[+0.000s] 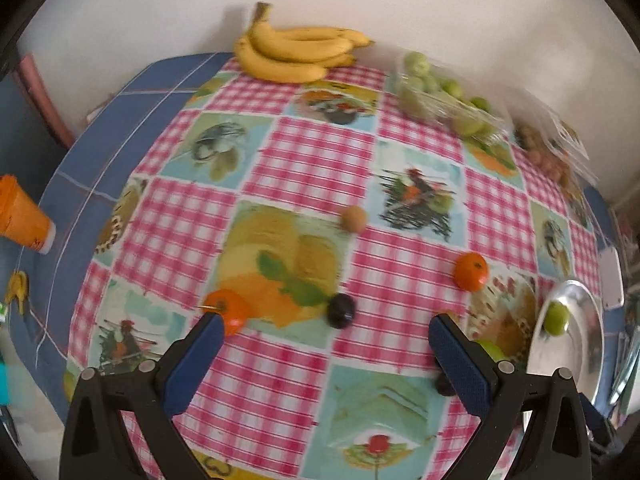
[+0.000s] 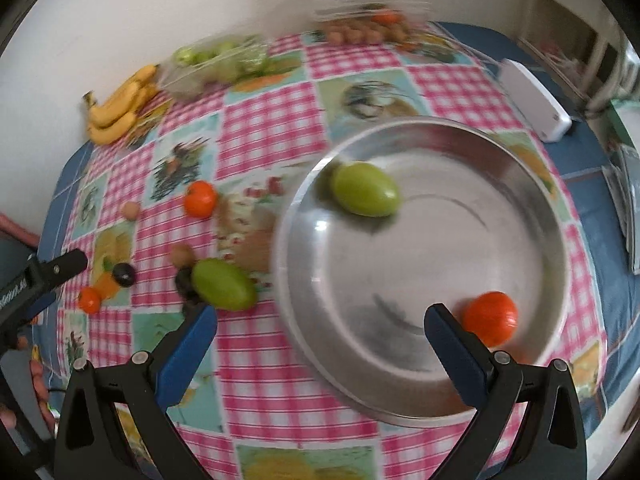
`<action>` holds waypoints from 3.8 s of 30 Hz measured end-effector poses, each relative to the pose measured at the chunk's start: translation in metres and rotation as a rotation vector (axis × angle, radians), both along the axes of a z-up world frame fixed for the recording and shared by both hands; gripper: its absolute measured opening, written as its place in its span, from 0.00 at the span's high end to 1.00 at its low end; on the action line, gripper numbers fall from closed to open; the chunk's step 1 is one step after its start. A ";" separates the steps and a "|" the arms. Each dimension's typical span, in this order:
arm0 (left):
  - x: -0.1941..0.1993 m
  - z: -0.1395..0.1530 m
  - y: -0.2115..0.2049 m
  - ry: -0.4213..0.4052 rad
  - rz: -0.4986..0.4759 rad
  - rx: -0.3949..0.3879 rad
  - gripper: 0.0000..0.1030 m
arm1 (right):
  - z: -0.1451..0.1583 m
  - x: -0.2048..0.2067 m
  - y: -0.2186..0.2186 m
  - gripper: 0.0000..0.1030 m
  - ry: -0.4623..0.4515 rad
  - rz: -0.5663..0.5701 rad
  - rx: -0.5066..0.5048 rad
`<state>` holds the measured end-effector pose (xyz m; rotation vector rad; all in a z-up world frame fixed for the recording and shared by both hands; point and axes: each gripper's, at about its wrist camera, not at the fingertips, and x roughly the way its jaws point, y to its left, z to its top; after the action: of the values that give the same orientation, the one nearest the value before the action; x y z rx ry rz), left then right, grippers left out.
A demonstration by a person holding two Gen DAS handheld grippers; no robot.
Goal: Organize fruits
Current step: 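Withdraw the left tool toward a small tangerine while the right tool moves toward a dark plum, then grasp the small tangerine with the left tool while the right tool grasps the dark plum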
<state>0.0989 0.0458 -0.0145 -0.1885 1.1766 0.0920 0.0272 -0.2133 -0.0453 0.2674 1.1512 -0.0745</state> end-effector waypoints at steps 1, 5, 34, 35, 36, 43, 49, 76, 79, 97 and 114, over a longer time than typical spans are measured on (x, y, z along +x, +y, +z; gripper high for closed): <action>0.000 0.000 0.005 0.000 0.008 -0.006 0.00 | 0.001 0.002 0.006 0.00 -0.008 0.012 0.005; 0.002 -0.004 0.029 0.014 0.058 -0.025 0.00 | 0.004 0.010 0.030 0.00 -0.031 0.054 0.034; 0.008 -0.036 0.102 0.055 0.205 -0.093 0.00 | -0.016 0.058 0.160 0.00 -0.040 0.302 0.000; 0.008 -0.037 0.102 0.057 0.207 -0.095 0.00 | -0.018 0.060 0.163 0.00 -0.042 0.310 -0.003; 0.008 -0.038 0.103 0.058 0.209 -0.100 0.00 | -0.019 0.063 0.167 0.00 -0.040 0.318 -0.009; 0.012 -0.044 0.106 0.071 0.211 -0.105 0.00 | -0.031 0.075 0.188 0.00 -0.034 0.366 -0.046; 0.012 -0.048 0.108 0.087 0.220 -0.114 0.00 | -0.044 0.080 0.201 0.00 -0.010 0.393 -0.102; 0.018 -0.066 0.098 0.156 0.197 -0.258 0.45 | -0.051 0.086 0.216 0.74 -0.019 0.439 -0.097; 0.018 -0.066 0.098 0.154 0.202 -0.245 0.57 | -0.050 0.086 0.214 0.74 -0.018 0.434 -0.080; 0.014 -0.068 0.104 0.151 0.205 -0.262 0.53 | -0.046 0.082 0.210 0.74 -0.018 0.422 -0.068; 0.014 -0.047 0.090 0.079 0.181 -0.294 0.63 | -0.024 0.072 0.190 0.74 -0.044 0.402 -0.048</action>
<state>0.1128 0.1359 -0.0611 -0.5552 1.2473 0.0854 0.0994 -0.0232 -0.0697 -0.0081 1.1386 0.2565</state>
